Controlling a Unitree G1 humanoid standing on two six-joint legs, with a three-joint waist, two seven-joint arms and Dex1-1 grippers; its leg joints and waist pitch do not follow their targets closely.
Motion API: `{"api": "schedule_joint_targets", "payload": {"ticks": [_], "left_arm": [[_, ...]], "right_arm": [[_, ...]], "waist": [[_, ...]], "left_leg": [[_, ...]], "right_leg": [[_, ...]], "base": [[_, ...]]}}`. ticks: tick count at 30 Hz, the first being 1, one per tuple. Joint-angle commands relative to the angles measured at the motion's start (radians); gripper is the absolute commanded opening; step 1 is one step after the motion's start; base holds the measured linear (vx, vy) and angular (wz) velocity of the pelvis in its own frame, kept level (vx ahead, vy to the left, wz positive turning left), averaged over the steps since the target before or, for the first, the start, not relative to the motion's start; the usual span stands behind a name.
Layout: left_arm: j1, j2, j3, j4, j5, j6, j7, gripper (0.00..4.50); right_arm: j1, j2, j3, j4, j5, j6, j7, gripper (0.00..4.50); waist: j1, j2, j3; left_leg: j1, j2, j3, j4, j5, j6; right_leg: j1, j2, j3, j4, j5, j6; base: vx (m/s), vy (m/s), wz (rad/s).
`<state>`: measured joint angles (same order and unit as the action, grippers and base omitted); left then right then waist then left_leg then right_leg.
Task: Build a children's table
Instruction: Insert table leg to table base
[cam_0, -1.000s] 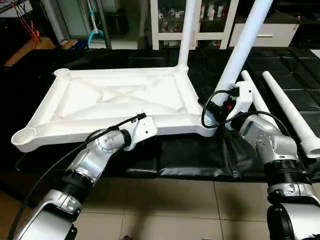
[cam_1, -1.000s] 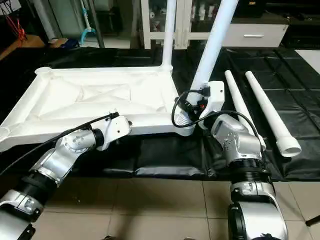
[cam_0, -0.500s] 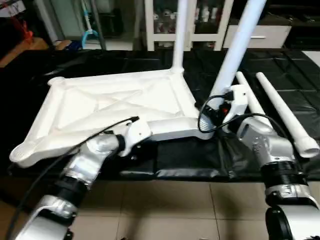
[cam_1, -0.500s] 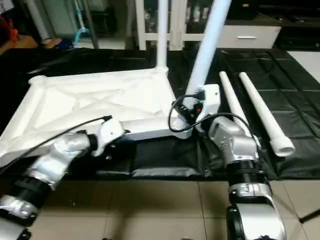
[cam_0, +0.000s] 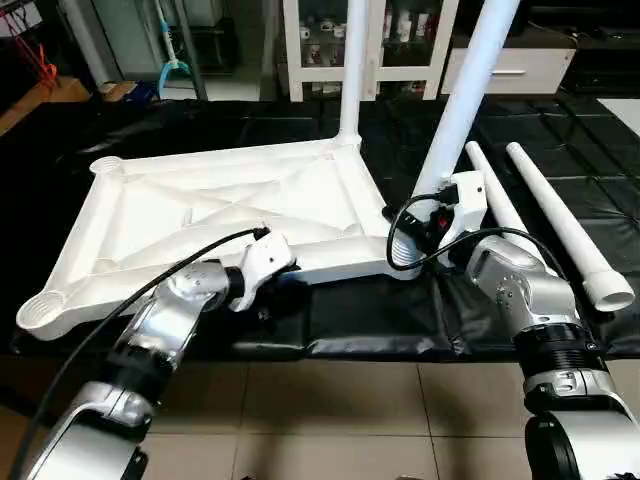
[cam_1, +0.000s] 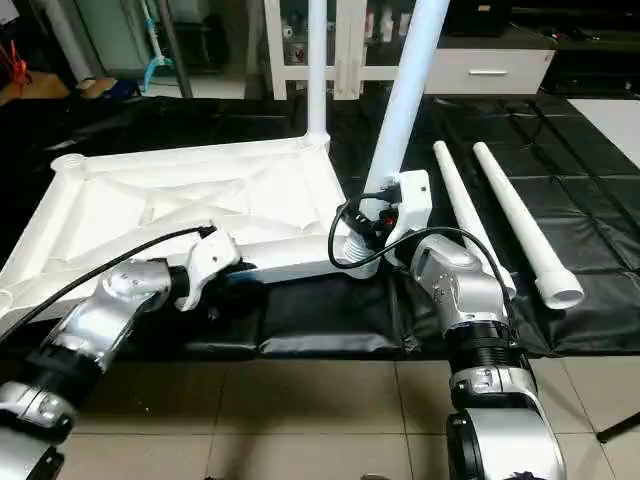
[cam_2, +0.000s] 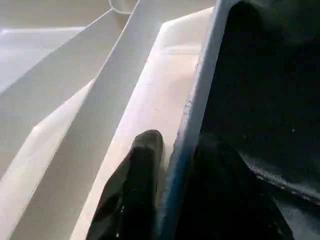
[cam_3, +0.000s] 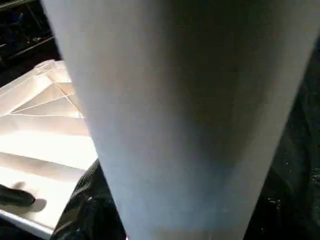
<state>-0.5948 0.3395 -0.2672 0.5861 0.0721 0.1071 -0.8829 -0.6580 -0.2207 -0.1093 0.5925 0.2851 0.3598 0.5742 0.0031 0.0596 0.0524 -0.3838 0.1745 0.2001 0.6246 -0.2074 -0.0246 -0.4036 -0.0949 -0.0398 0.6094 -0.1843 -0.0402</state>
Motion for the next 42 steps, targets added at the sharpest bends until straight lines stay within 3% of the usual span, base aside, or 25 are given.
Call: {"api": "schedule_joint_targets", "payload": {"ticks": [1, 5, 6, 9, 15, 20, 21, 27, 28, 33, 42], "left_arm": [[-0.021, -0.065, -0.06, -0.026, -0.033, -0.016, -0.087, 1.77], [-0.022, -0.074, -0.049, -0.054, -0.065, 0.006, -0.115, 2.17], [-0.025, -0.08, -0.045, -0.055, -0.068, 0.005, -0.109, 2.17], [-0.039, -0.085, -0.058, -0.025, -0.033, -0.024, -0.096, 2.5], [-0.064, -0.118, -0.031, 0.018, -0.027, -0.044, -0.05, 2.53], [-0.092, -0.133, -0.004, 0.037, -0.059, -0.002, -0.046, 2.53], [-0.094, -0.128, -0.011, 0.044, -0.05, -0.004, -0.049, 2.53], [-0.095, -0.108, -0.027, 0.089, 0.01, -0.048, -0.017, 2.53], [-0.097, -0.108, -0.021, 0.093, 0.011, -0.053, -0.003, 2.53], [-0.097, -0.061, -0.003, 0.084, -0.007, -0.035, -0.018, 2.53], [-0.088, -0.06, -0.008, 0.123, -0.003, -0.04, -0.035, 2.53]], "right_arm": [[0.004, 0.064, 0.018, 0.024, 0.033, 0.032, -0.013, 1.92], [0.002, 0.079, 0.017, 0.019, 0.03, 0.029, -0.025, 1.92], [0.002, 0.084, 0.017, 0.019, 0.028, 0.027, -0.029, 1.92], [0.004, 0.099, 0.021, 0.014, 0.021, 0.028, -0.025, 1.92], [0.018, 0.115, 0.042, -0.013, 0.004, 0.028, -0.016, 1.92], [0.029, 0.12, 0.054, -0.024, -0.011, 0.021, -0.012, 1.92], [0.033, 0.121, 0.06, -0.029, -0.015, 0.019, -0.01, 1.92], [0.05, 0.112, 0.085, -0.052, -0.04, 0.005, -0.004, 1.92], [0.053, 0.11, 0.089, -0.055, -0.046, 0.002, -0.001, 1.92], [0.073, 0.092, 0.086, -0.069, -0.05, 0.003, 0.001, 1.91], [0.098, 0.083, 0.094, -0.09, -0.056, 0.0, 0.001, 1.91]], "waist": [[-0.003, 0.004, -0.062], [-0.008, 0.0, -0.065], [-0.011, -0.001, -0.067], [-0.016, -0.004, -0.066], [-0.02, -0.002, -0.066], [-0.02, -0.002, -0.066], [-0.019, 0.002, -0.066], [-0.019, 0.003, -0.069], [-0.02, 0.006, -0.07], [-0.02, 0.005, -0.07], [-0.016, 0.01, -0.072]], "left_leg": [[0.025, 0.047, -0.028, -0.101, -0.291, -0.022], [0.017, 0.048, -0.031, -0.101, -0.26, -0.015], [0.02, 0.047, -0.028, -0.098, -0.243, -0.005], [0.016, 0.047, -0.027, -0.097, -0.229, 0.012], [0.017, 0.049, -0.027, -0.095, -0.219, 0.023], [0.019, 0.048, -0.026, -0.097, -0.224, 0.02], [0.02, 0.048, -0.027, -0.097, -0.222, 0.02], [0.019, 0.049, -0.028, -0.095, -0.185, 0.033], [0.019, 0.049, -0.028, -0.094, -0.18, 0.035], [0.021, 0.048, -0.027, -0.094, -0.177, 0.038], [0.024, 0.048, -0.026, -0.094, -0.166, 0.035]], "right_leg": [[0.031, -0.048, 0.029, -0.08, -0.251, -0.18], [0.039, -0.05, 0.028, -0.073, -0.209, -0.187], [0.037, -0.048, 0.028, -0.072, -0.177, -0.198], [0.04, -0.048, 0.028, -0.072, -0.162, -0.207], [0.041, -0.051, 0.028, -0.075, -0.165, -0.215], [0.04, -0.047, 0.028, -0.073, -0.15, -0.216], [0.041, -0.048, 0.028, -0.073, -0.145, -0.216], [0.046, -0.048, 0.026, -0.069, -0.082, -0.222], [0.047, -0.048, 0.026, -0.066, -0.07, -0.225], [0.046, -0.047, 0.026, -0.066, -0.062, -0.23], [0.047, -0.048, 0.026, -0.063, -0.028, -0.239]], "base": [[0.0, 0.0, 0.0], [0.0, 0.0, 0.0], [0.0, 0.0, 0.0], [0.0, 0.0, 0.0], [0.0, 0.0, 0.0], [0.0, 0.0, 0.0], [0.0, 0.0, 0.0], [0.0, 0.0, 0.0], [0.0, 0.0, 0.0], [0.0, 0.0, 0.0], [0.0, 0.0, 0.0]]}}
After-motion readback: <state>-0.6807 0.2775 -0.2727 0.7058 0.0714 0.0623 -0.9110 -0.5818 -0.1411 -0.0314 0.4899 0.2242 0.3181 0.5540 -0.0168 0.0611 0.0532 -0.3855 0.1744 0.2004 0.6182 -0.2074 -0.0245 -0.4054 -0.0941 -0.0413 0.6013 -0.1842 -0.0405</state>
